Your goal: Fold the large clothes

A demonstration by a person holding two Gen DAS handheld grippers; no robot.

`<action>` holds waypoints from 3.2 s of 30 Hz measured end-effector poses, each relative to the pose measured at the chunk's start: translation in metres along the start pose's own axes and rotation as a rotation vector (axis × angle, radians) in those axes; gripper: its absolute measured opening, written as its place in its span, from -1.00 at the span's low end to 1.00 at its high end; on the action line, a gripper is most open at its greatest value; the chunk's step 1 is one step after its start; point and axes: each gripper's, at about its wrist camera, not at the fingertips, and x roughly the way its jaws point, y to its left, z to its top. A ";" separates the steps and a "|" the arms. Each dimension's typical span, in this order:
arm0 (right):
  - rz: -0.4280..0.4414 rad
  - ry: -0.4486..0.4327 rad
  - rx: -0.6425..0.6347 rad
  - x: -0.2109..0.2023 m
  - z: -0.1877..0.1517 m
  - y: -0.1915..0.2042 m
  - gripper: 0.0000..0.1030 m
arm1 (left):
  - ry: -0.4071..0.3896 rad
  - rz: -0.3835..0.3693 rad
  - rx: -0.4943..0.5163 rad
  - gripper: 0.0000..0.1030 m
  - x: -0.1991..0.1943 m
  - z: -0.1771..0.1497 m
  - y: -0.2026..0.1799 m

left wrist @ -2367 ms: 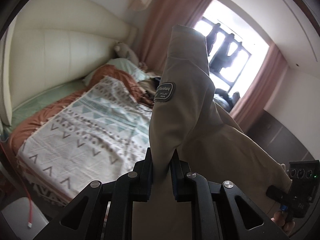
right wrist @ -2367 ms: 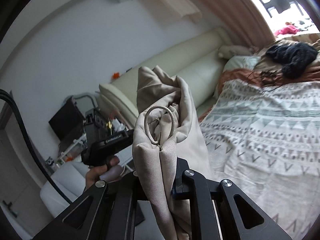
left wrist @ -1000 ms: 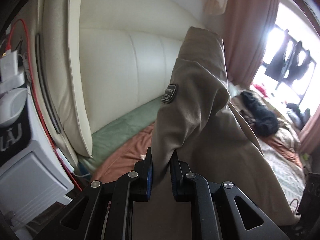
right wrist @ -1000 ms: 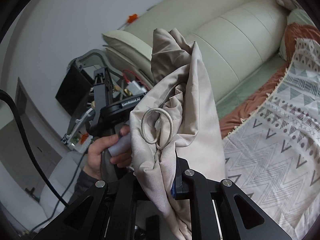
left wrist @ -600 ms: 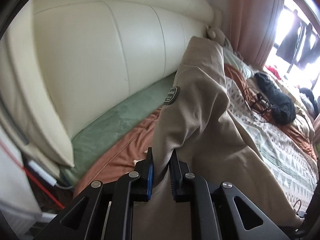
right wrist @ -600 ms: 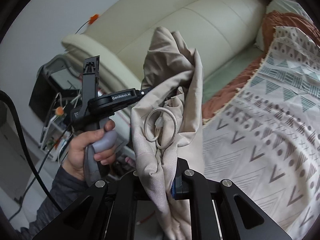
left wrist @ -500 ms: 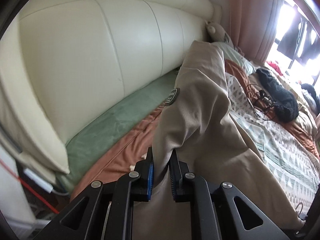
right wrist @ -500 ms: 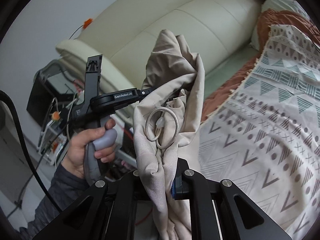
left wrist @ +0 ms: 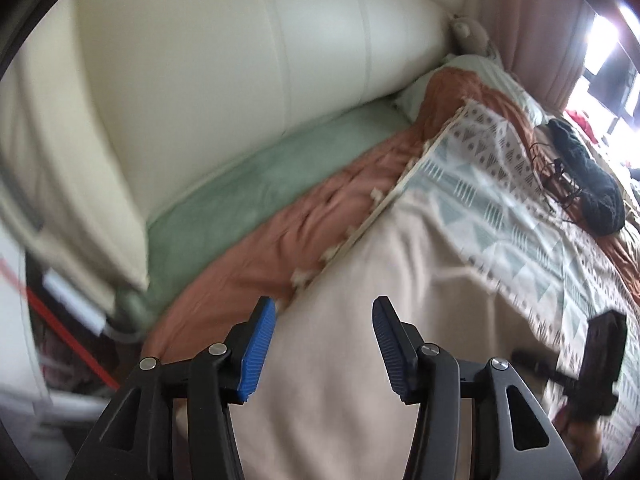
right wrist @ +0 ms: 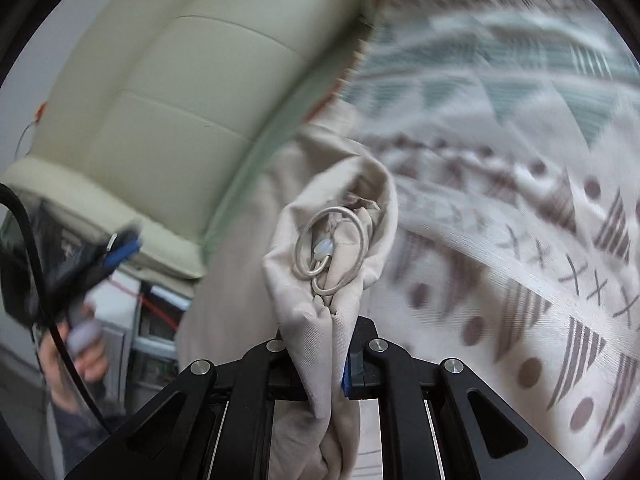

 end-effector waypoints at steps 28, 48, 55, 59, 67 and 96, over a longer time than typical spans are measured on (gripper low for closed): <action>-0.154 0.020 0.023 -0.047 -0.019 -0.027 -0.15 | -0.028 -0.064 -0.142 0.12 -0.035 -0.135 0.012; -0.206 -0.046 -0.136 -0.171 -0.086 0.017 0.58 | -0.148 -0.117 -0.095 0.85 -0.103 -0.181 -0.076; -0.251 -0.123 -0.163 -0.233 -0.101 0.033 1.00 | -0.243 -0.156 -0.058 0.99 -0.154 -0.192 -0.103; -0.312 -0.163 -0.190 -0.266 -0.113 0.043 1.00 | -0.280 -0.172 -0.030 0.99 -0.180 -0.200 -0.118; -0.314 -0.247 -0.247 -0.322 -0.151 0.058 1.00 | -0.333 -0.187 0.002 0.99 -0.220 -0.226 -0.133; -0.445 -0.500 -0.332 -0.459 -0.351 0.094 1.00 | -0.455 -0.293 0.245 0.99 -0.338 -0.367 -0.162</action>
